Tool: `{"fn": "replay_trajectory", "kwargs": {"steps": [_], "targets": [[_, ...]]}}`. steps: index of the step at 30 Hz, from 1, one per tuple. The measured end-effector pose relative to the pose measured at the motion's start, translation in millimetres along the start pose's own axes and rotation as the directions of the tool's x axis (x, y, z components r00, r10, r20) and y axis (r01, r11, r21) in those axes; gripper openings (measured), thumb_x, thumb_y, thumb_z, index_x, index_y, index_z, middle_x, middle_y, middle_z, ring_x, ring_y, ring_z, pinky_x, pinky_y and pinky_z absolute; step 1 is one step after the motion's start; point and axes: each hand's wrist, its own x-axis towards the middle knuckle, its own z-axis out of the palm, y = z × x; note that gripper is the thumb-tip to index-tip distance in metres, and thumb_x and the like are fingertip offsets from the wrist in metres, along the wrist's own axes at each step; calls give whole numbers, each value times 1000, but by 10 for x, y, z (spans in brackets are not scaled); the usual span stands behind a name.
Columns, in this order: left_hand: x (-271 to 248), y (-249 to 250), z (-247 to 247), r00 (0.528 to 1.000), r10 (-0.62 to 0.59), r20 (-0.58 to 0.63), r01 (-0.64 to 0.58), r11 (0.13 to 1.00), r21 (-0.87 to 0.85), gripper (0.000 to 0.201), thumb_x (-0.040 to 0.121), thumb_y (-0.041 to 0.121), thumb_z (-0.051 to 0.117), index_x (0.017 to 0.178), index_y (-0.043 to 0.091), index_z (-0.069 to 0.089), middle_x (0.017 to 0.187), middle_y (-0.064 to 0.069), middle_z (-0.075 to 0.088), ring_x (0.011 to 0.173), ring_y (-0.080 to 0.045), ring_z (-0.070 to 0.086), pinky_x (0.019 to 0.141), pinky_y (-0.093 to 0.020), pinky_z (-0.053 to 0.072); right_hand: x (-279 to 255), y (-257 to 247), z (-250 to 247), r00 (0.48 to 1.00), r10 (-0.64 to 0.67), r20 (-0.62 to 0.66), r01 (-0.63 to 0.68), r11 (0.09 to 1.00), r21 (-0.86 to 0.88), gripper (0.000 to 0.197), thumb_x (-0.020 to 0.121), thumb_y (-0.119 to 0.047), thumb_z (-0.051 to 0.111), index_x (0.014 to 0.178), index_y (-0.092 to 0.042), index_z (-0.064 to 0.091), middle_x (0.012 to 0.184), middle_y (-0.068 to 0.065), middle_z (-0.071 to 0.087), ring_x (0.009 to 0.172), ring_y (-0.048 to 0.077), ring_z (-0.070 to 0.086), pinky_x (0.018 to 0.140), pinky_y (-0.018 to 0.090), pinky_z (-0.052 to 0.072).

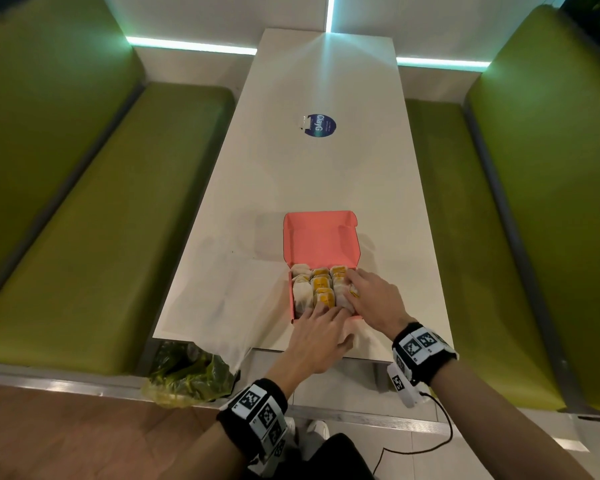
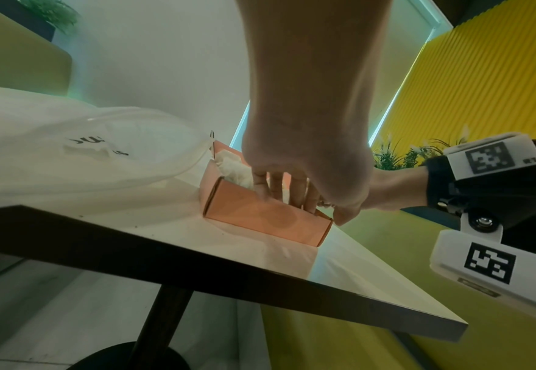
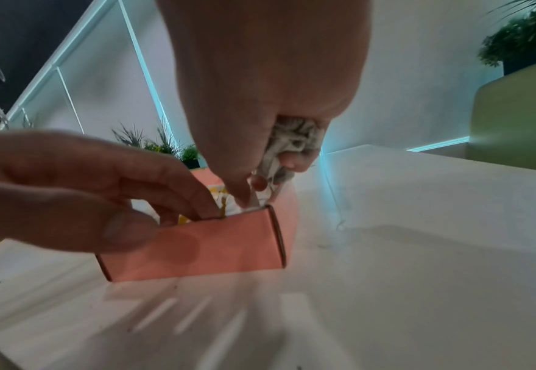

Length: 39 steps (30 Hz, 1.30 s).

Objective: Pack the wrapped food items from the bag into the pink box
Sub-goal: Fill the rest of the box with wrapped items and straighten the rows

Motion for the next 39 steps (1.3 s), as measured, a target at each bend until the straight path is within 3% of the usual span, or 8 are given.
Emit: {"fn": "replay_trajectory", "kwargs": {"steps": [4, 10, 19, 23, 27, 30, 33, 39], "targets": [[-13, -12, 0, 1000, 7, 22, -7, 1000, 4, 59, 89, 56, 22, 129, 23, 51, 130, 4, 61, 118, -24, 48, 99, -43, 43, -28, 12, 60, 999, -27, -22, 26, 998, -53, 26, 99, -33, 52, 122, -21, 54, 118, -2, 58, 100, 23, 59, 61, 37, 53], [-74, -41, 24, 999, 38, -3, -37, 999, 16, 44, 94, 50, 45, 129, 23, 52, 131, 3, 61, 119, -24, 49, 104, -43, 40, -33, -5, 127, 1000, -5, 7, 5, 993, -118, 16, 100, -27, 53, 112, -22, 62, 118, -1, 56, 103, 21, 57, 61, 35, 48], [-79, -54, -29, 999, 38, 37, -38, 999, -4, 46, 96, 49, 44, 134, 24, 48, 138, 4, 56, 121, -24, 46, 107, -42, 38, -39, -45, 127, 999, 15, 29, -10, 985, -175, 17, 101, -28, 53, 115, -23, 61, 121, -2, 54, 105, 20, 56, 66, 34, 50], [-87, -57, -49, 998, 44, 33, -44, 999, -19, 47, 96, 49, 44, 136, 25, 46, 139, 5, 54, 122, -23, 45, 107, -40, 37, -77, -40, 76, 999, 38, 25, -36, 997, -69, 26, 103, -37, 43, 115, -24, 62, 121, -4, 55, 103, 20, 57, 69, 35, 49], [-95, -52, -99, 997, 53, -61, -59, 994, -96, 39, 94, 44, 50, 128, 25, 52, 132, 6, 56, 119, -21, 47, 101, -39, 43, -149, -77, -50, 984, 163, -68, -143, 963, 229, 20, 97, -34, 55, 107, -21, 66, 111, -7, 61, 95, 19, 61, 76, 36, 52], [-66, -17, -259, 976, 8, -219, -59, 972, -227, 30, 95, 38, 48, 117, 20, 57, 119, 4, 62, 108, -20, 53, 89, -38, 48, -195, -111, -157, 952, 269, -147, -124, 777, 618, 20, 87, -24, 71, 107, -22, 67, 99, -6, 69, 87, 11, 64, 77, 26, 53], [23, 28, -502, 934, -136, -329, -32, 888, -458, 28, 95, 33, 47, 118, 20, 58, 113, 3, 63, 103, -14, 52, 86, -30, 46, -232, -167, -274, 942, 318, -104, -61, 467, 882, 27, 84, -13, 77, 107, -20, 66, 81, -4, 66, 65, 6, 61, 61, 19, 50], [204, 84, -775, 933, -196, -303, -56, 750, -659, 20, 97, 21, 57, 116, 21, 61, 107, 8, 61, 90, -8, 56, 79, -17, 42, -218, -285, -452, 917, 363, 164, -116, -152, 982, 16, 96, -18, 53, 92, -12, 68, 74, 9, 60, 52, 16, 50, 42, 22, 36]]}}
